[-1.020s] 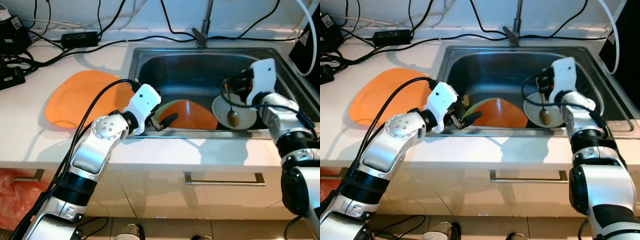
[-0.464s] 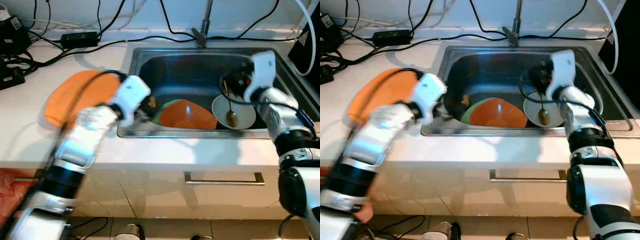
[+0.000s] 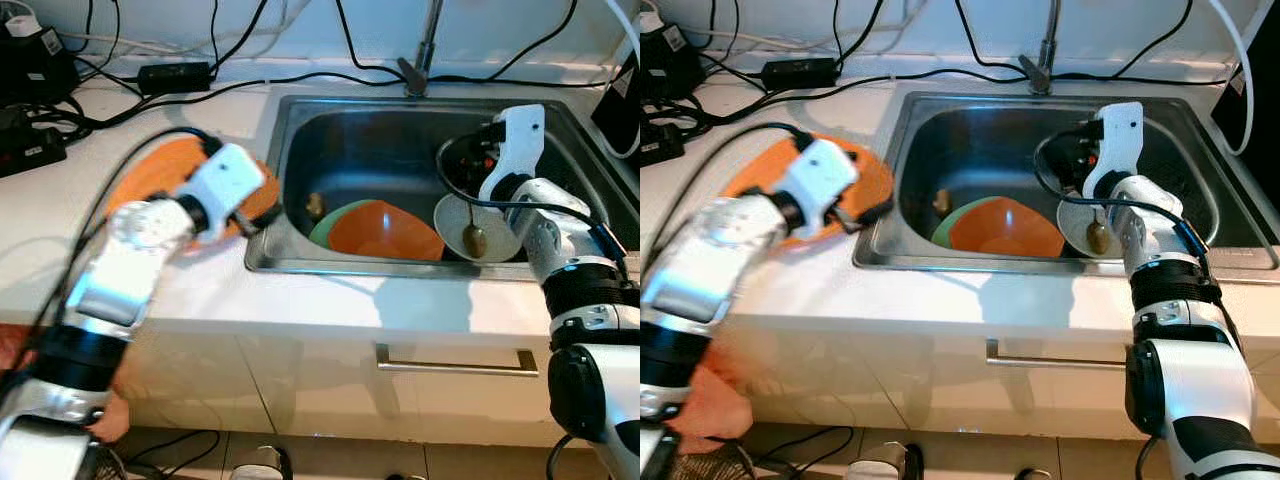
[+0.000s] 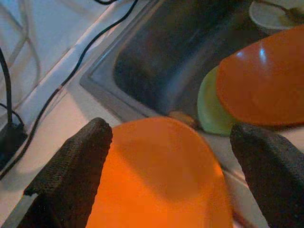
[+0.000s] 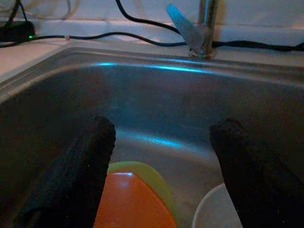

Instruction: Kitchen organization

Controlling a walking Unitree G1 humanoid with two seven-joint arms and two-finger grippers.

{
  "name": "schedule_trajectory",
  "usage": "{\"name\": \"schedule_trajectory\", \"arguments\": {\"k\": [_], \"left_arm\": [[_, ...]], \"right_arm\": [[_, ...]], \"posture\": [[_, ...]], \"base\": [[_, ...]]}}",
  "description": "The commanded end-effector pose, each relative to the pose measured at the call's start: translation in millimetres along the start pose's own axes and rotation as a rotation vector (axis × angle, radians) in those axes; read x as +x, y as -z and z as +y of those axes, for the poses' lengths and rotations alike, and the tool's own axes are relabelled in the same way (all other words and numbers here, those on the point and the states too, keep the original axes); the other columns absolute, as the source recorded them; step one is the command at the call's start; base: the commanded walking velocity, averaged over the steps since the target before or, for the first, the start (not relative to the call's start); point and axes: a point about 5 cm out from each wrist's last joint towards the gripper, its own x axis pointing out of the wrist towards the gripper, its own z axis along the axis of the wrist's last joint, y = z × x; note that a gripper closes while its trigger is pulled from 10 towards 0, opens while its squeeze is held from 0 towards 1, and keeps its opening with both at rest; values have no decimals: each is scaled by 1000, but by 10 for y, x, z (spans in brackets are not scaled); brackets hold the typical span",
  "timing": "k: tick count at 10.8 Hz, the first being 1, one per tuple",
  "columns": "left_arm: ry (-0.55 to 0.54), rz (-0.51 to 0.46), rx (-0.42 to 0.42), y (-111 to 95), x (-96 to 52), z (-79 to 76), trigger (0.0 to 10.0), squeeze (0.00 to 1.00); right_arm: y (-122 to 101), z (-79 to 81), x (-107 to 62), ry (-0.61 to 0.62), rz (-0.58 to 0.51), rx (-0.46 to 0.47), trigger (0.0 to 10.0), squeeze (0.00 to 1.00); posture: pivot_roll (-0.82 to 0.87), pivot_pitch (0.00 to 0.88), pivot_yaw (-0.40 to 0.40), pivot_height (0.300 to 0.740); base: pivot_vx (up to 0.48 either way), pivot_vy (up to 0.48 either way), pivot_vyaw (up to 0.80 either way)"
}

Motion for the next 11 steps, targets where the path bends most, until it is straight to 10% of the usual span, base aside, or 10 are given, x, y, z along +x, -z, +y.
{"name": "schedule_trajectory", "arguments": {"k": [1, 5, 11], "left_arm": [[13, 7, 25, 17, -81, 16, 10000, 1000], [38, -15, 58, -18, -252, 103, 10000, 1000], [78, 99, 163, 221, -407, 132, 10000, 996]], "right_arm": [[-27, -30, -24, 27, -6, -45, 10000, 0], [-74, 53, -14, 36, -84, -143, 10000, 0], [14, 67, -48, -47, -16, 35, 10000, 0]], "posture": [[263, 61, 40, 740], [269, 64, 39, 740], [272, 68, 36, 740]], "base": [[0, 0, 0], [0, 0, 0], [0, 0, 0]]}}
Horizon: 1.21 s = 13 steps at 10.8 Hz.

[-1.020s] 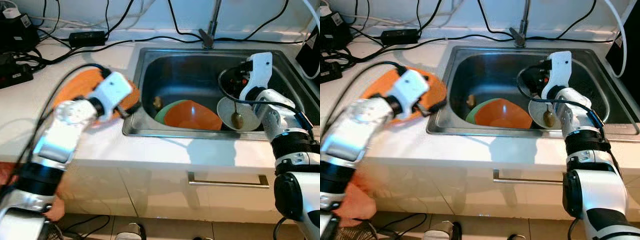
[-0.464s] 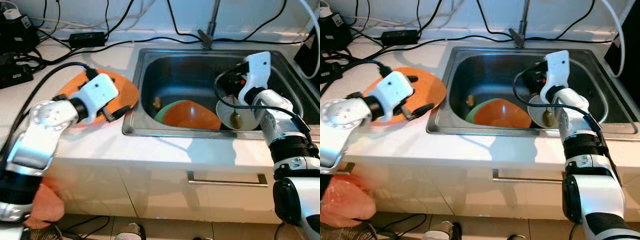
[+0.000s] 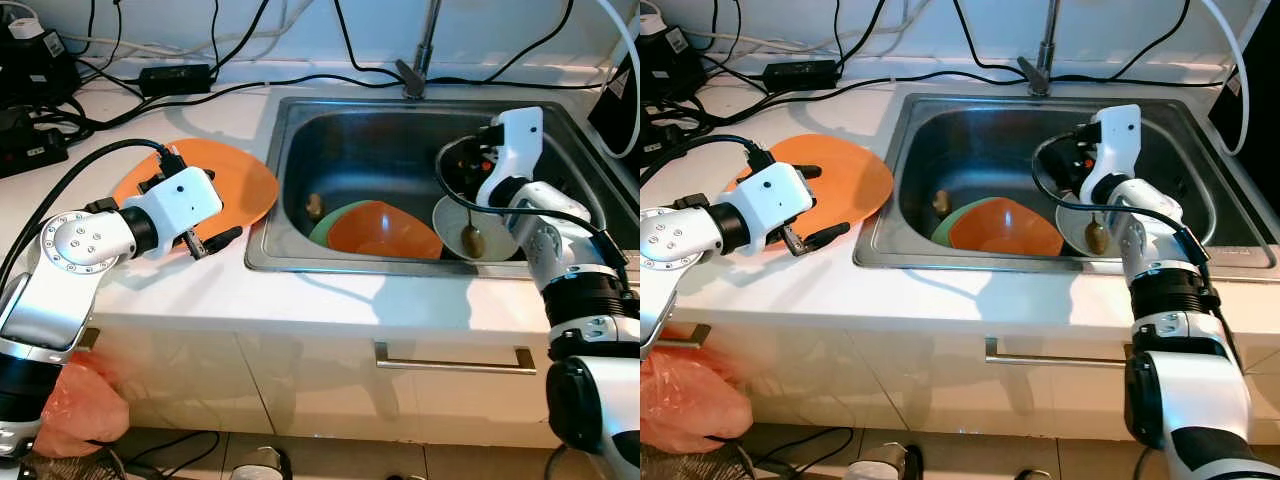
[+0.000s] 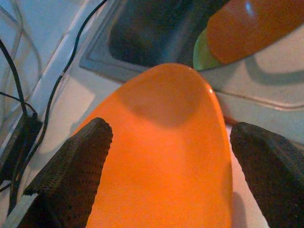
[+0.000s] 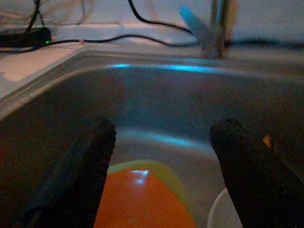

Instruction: Kitchen organization

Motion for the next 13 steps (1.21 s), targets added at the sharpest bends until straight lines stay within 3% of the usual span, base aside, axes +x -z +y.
{"name": "schedule_trajectory", "arguments": {"k": [1, 2, 3, 4, 7, 10, 13], "left_arm": [[5, 37, 55, 74, -12, 1, 10000, 792], [11, 32, 49, 70, -8, 2, 10000, 75], [31, 35, 67, 70, -2, -10, 10000, 0], [55, 47, 132, 91, 20, -24, 10000, 0], [89, 0, 105, 27, 51, -52, 10000, 0], [95, 97, 192, 291, 62, -79, 10000, 0], [59, 189, 213, 550, 48, -72, 10000, 0]], "right_arm": [[-28, -29, -9, 25, -2, 91, 10000, 0], [-63, -33, -11, 26, -27, 61, 10000, 0], [-79, -34, -11, 28, -40, 41, 10000, 0], [-88, -21, -3, 40, -43, 0, 10000, 0], [-74, 15, -7, -9, -28, 36, 10000, 0], [-166, 23, -2, -1, -66, 70, 10000, 0], [-222, 23, 2, 7, -88, 67, 10000, 0]], "posture": [[272, 69, 37, 740], [270, 70, 36, 740], [272, 72, 35, 740], [272, 72, 35, 740], [273, 72, 42, 740], [270, 74, 43, 740], [269, 74, 43, 740]], "base": [[0, 0, 0], [0, 0, 0], [0, 0, 0], [0, 0, 0], [0, 0, 0], [0, 0, 0], [0, 0, 0]]}}
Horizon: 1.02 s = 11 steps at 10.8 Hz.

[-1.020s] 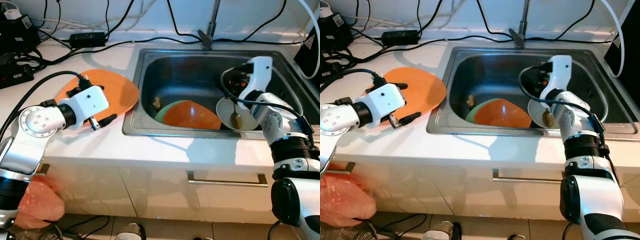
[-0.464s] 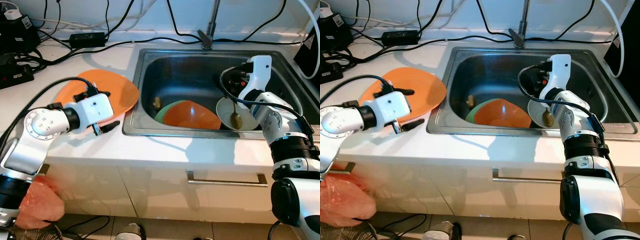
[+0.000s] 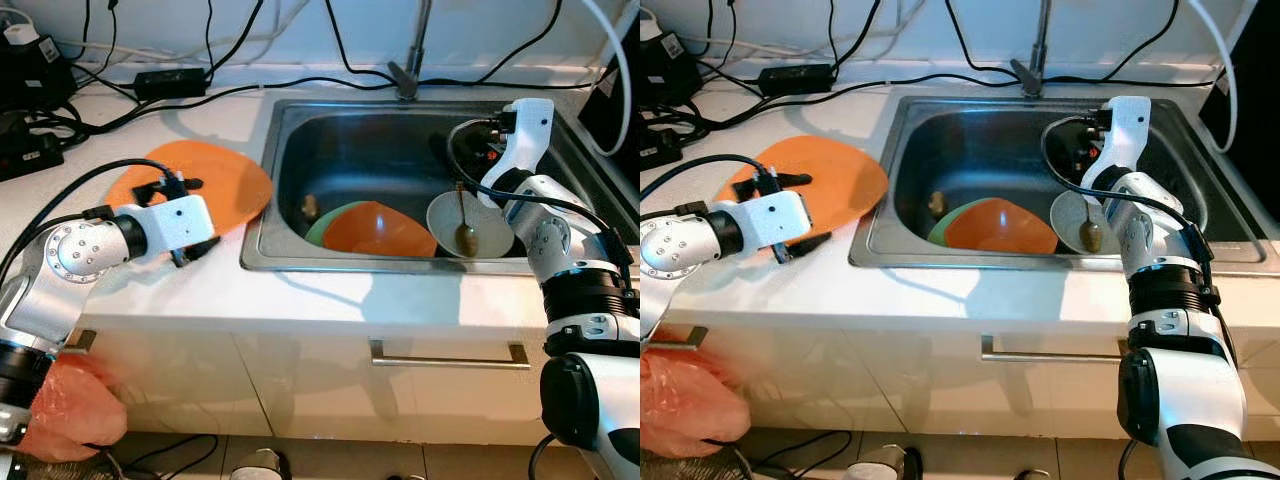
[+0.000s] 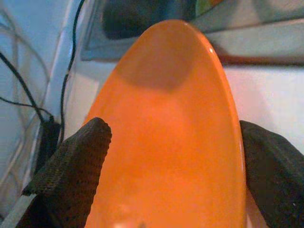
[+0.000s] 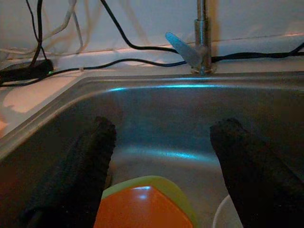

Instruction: Kitchen organization

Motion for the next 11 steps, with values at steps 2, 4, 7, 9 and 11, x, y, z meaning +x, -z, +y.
{"name": "schedule_trajectory", "arguments": {"k": [2, 4, 7, 9, 11], "left_arm": [[64, 96, -13, 242, 4, -157, 0, 0], [64, 87, -7, 252, 17, -158, 0, 0], [63, 85, -7, 251, 19, -157, 0, 0], [72, 71, -14, 249, 28, -186, 0, 0], [47, 89, -1, 268, 52, -134, 10000, 0]], "right_arm": [[-98, 25, 2, 1, -33, 5, 10000, 0], [-60, 76, 2, -65, 0, 54, 10000, 0], [-35, 125, -2, -118, 26, 76, 10000, 0], [242, 467, -235, -505, 234, 20, 10000, 0], [277, 498, -313, -577, 273, 2, 10000, 0]], "posture": [[267, 73, 46, 740], [267, 74, 45, 740], [266, 73, 45, 740], [264, 79, 43, 740], [265, 76, 47, 740]], "base": [[0, 0, 0], [0, 0, 0], [0, 0, 0], [0, 0, 0], [0, 0, 0]]}}
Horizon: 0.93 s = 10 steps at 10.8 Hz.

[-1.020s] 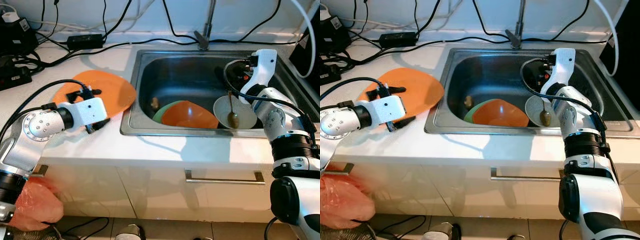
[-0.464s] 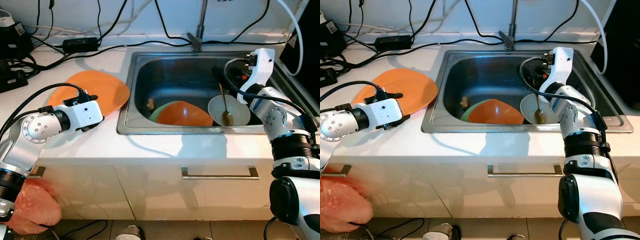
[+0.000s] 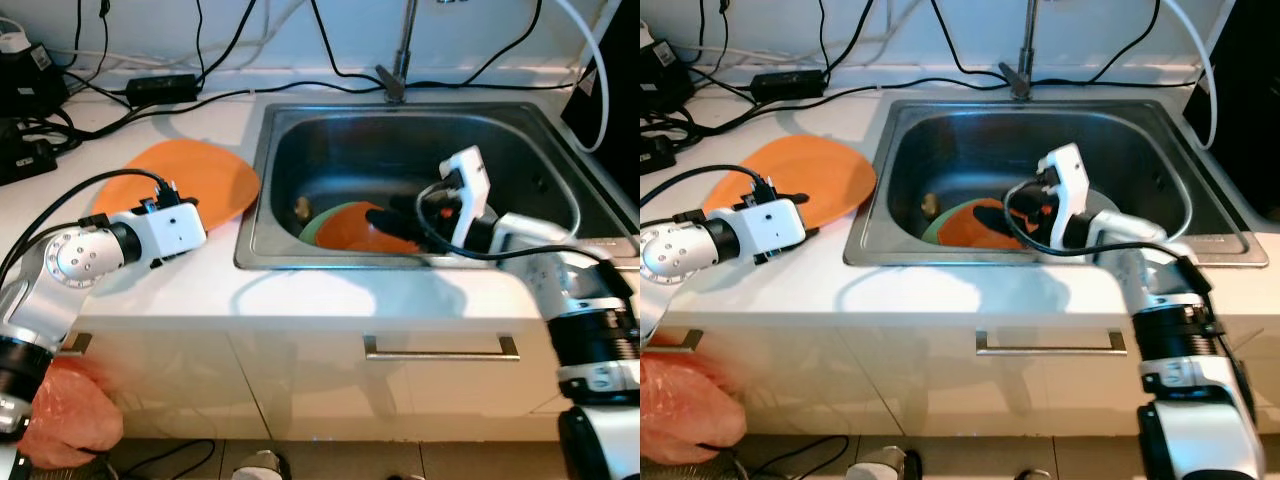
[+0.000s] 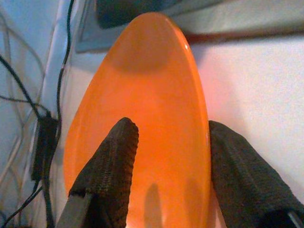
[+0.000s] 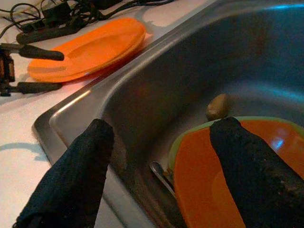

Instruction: Kitchen organization

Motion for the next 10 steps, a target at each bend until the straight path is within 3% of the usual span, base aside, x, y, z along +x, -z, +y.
{"name": "schedule_trajectory", "arguments": {"k": [1, 5, 6, 10], "left_arm": [[21, 40, 3, 66, 23, -48, 10000, 0], [38, 55, 14, 101, 19, -63, 10000, 0], [37, 49, 2, 100, 21, -58, 0, 0], [43, 34, 2, 88, 29, -57, 0, 0]], "right_arm": [[-39, 40, -19, -24, 4, -8, 10000, 0], [-20, 199, -74, -147, 26, -21, 10000, 0], [-16, 245, -80, -177, 24, -24, 10000, 0], [75, 299, -33, -190, 57, -29, 10000, 0]], "posture": [[265, 75, 44, 740], [267, 76, 48, 740], [268, 77, 50, 740], [268, 78, 59, 740]], "base": [[0, 0, 0], [0, 0, 0], [0, 0, 0], [0, 0, 0]]}}
